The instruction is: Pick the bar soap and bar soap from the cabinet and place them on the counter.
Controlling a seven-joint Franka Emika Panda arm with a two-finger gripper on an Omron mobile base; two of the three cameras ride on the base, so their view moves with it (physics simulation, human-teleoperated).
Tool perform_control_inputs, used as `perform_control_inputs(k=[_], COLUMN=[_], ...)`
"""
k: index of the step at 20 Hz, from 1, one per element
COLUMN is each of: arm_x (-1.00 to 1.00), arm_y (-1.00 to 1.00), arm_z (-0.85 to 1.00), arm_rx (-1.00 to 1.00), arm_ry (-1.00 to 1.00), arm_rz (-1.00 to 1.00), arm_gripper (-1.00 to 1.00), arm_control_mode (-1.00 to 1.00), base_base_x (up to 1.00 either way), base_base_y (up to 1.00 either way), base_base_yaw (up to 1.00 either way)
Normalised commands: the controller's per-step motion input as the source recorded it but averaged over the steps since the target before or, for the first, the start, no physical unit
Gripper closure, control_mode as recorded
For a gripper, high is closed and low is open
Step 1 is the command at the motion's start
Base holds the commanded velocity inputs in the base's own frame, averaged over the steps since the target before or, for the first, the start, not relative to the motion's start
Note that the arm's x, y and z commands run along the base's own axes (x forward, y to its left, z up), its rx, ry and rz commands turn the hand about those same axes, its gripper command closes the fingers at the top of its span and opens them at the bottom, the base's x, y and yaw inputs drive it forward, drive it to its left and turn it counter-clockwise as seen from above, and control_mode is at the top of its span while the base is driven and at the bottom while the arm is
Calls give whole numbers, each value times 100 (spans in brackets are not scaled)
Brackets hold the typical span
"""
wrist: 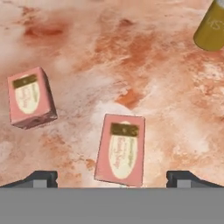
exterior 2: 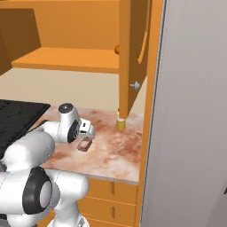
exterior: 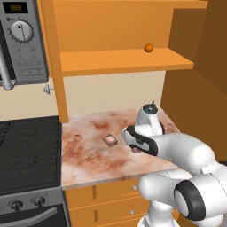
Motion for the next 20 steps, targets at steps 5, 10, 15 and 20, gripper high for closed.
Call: perform_control_inputs(k=[5, 10, 15, 20], arm_x=[-81, -77, -62, -56], arm_y=[0, 1, 4, 6], arm_z=[32, 55, 78, 81], arm_rx=[4, 1, 0, 0], arm_ry=[0, 1, 0, -3], arm_rz=[-2, -2, -1, 0], arm_gripper=[-100, -100, -100, -100], arm_control_mode=[-100, -100, -100, -100], base_base_x=[0, 0, 0, 0], base_base_y=[0, 0, 0, 0], base_base_yaw=[0, 0, 0, 0])
